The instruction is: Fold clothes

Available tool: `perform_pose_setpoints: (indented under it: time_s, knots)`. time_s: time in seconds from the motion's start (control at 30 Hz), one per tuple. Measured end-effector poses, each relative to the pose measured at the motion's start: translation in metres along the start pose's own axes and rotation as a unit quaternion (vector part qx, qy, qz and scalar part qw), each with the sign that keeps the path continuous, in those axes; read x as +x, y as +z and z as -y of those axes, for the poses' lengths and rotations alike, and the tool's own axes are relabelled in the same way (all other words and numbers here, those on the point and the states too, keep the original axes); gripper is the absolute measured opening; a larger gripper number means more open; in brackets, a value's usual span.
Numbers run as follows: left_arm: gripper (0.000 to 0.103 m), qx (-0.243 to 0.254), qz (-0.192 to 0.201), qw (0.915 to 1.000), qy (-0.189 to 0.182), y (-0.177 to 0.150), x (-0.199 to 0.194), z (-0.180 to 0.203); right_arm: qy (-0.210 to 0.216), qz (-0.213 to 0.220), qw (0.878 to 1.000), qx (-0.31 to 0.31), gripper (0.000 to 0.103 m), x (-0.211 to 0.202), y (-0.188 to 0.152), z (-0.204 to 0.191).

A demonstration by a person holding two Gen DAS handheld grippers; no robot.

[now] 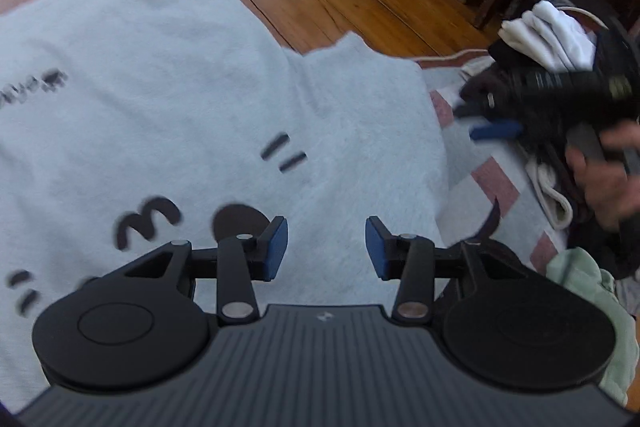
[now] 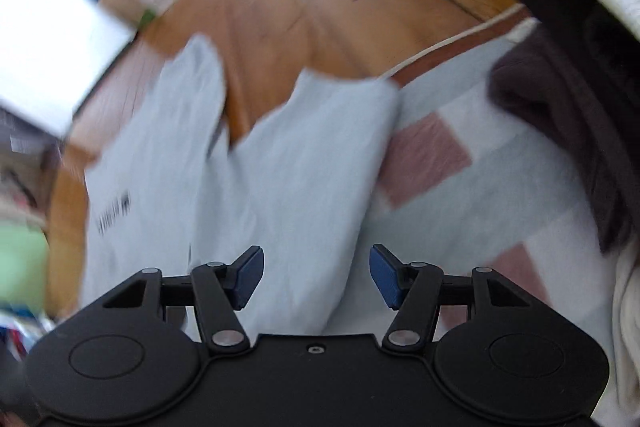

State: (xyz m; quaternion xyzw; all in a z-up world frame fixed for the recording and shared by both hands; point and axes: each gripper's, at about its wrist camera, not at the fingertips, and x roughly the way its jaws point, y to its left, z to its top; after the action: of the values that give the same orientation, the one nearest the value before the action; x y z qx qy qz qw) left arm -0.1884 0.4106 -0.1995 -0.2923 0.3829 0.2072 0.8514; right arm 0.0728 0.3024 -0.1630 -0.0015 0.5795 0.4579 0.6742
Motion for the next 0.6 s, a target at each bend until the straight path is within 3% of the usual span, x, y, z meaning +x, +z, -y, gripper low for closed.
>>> perform_pose_setpoints:
  time_s: [0.1,0.2,0.33,0.37,0.4,0.47,0.53,0.6]
  knots:
    - [0.042,0.011,0.001,0.9999,-0.008,-0.016,0.006,-0.011,-0.001,-0.003,1.000,0.012,0.064,0.010,0.014,0.009]
    - [0.042,0.090,-0.010,0.9955,0.027,-0.033,0.014,-0.012,-0.011,-0.006,1.000,0.011,0.064,0.024,0.023,0.013]
    - [0.043,0.036,-0.015,0.9992,0.000,-0.033,0.009,-0.032,-0.036,0.013,0.999,0.009,0.062,0.049,0.034,0.012]
    - [0.043,0.032,-0.011,0.9994,0.003,-0.032,0.008,-0.034,-0.052,0.021,0.998,-0.011,0.024,0.053,0.035,0.004]
    - [0.043,0.028,-0.008,0.9996,0.005,-0.031,0.006,-0.036,-0.082,0.030,0.995,-0.053,0.002,0.053,0.035,-0.011]
    - [0.043,0.022,-0.003,0.9997,0.011,-0.030,0.002,-0.039,-0.139,0.055,0.979,-0.135,0.002,0.051,0.033,-0.042]
    - [0.043,0.023,-0.010,0.9996,0.012,-0.032,0.001,-0.038,-0.185,0.108,0.955,-0.204,0.002,0.034,0.021,-0.075]
    - [0.044,0.024,-0.016,0.9995,0.014,-0.034,0.000,-0.038,-0.216,0.141,0.935,-0.243,0.001,0.018,0.008,-0.099]
